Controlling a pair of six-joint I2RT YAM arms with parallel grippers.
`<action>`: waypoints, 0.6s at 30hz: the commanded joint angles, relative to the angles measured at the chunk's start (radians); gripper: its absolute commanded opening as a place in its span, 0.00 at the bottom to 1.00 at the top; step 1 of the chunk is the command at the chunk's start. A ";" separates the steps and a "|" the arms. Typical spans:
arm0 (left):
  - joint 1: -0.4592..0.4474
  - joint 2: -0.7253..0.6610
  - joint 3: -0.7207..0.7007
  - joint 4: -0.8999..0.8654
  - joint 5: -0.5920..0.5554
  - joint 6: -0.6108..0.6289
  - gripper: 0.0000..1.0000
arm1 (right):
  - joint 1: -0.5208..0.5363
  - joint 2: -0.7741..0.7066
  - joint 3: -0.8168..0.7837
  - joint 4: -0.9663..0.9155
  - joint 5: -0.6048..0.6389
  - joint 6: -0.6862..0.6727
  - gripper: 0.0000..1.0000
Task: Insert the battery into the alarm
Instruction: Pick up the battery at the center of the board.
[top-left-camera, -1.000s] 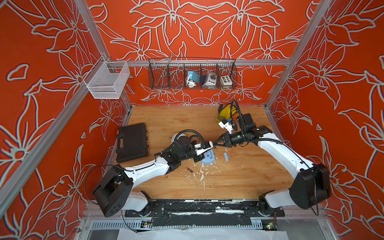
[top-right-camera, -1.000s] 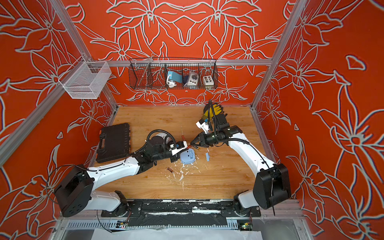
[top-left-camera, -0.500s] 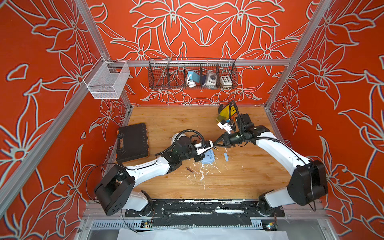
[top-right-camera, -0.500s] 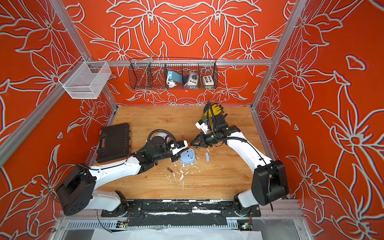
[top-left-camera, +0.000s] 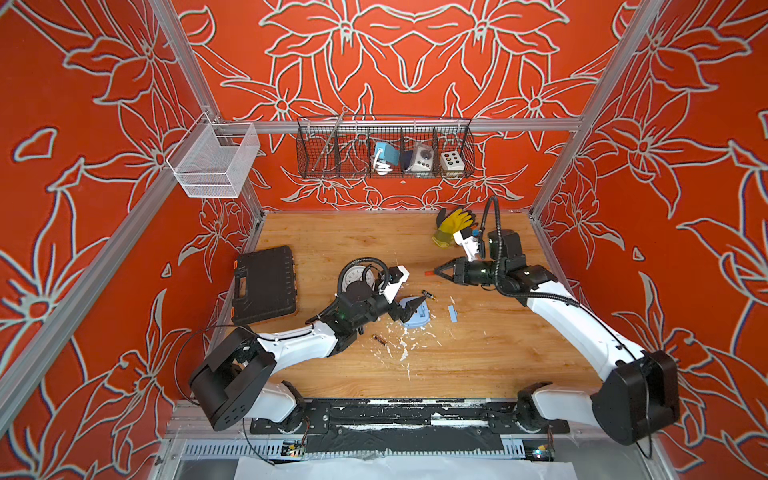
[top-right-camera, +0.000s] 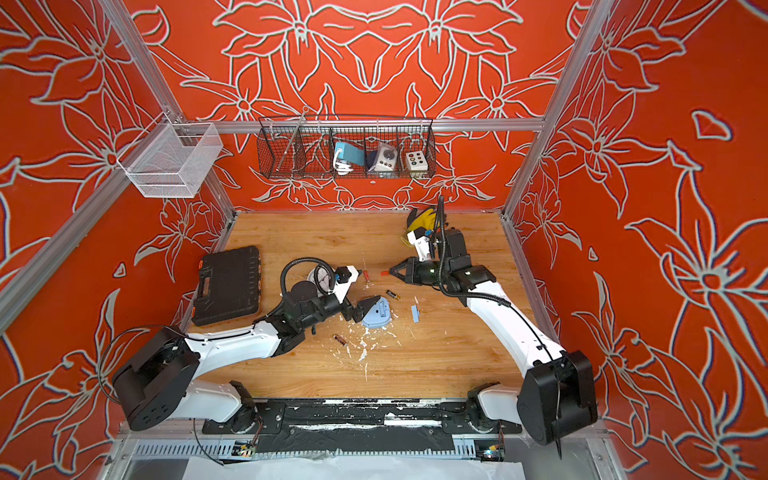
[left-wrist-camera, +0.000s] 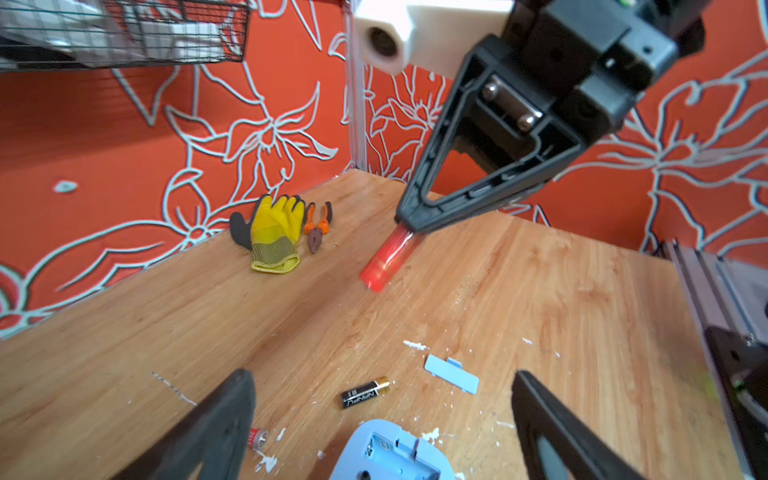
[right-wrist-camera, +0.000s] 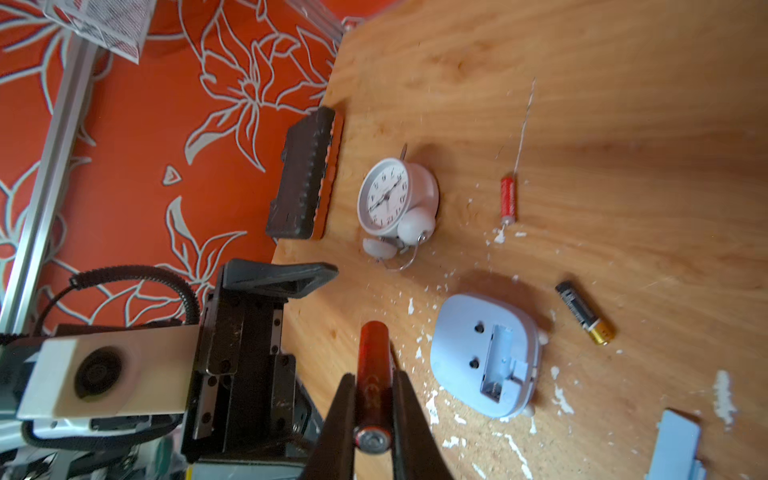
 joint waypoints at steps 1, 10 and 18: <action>0.007 -0.039 -0.041 0.251 0.007 -0.289 0.95 | -0.008 -0.057 -0.047 0.186 0.130 0.059 0.06; 0.007 0.009 -0.043 0.535 -0.013 -0.801 0.98 | -0.015 -0.187 -0.196 0.497 0.253 0.204 0.06; -0.030 0.100 0.031 0.654 -0.032 -1.035 0.96 | -0.016 -0.198 -0.271 0.739 0.235 0.310 0.05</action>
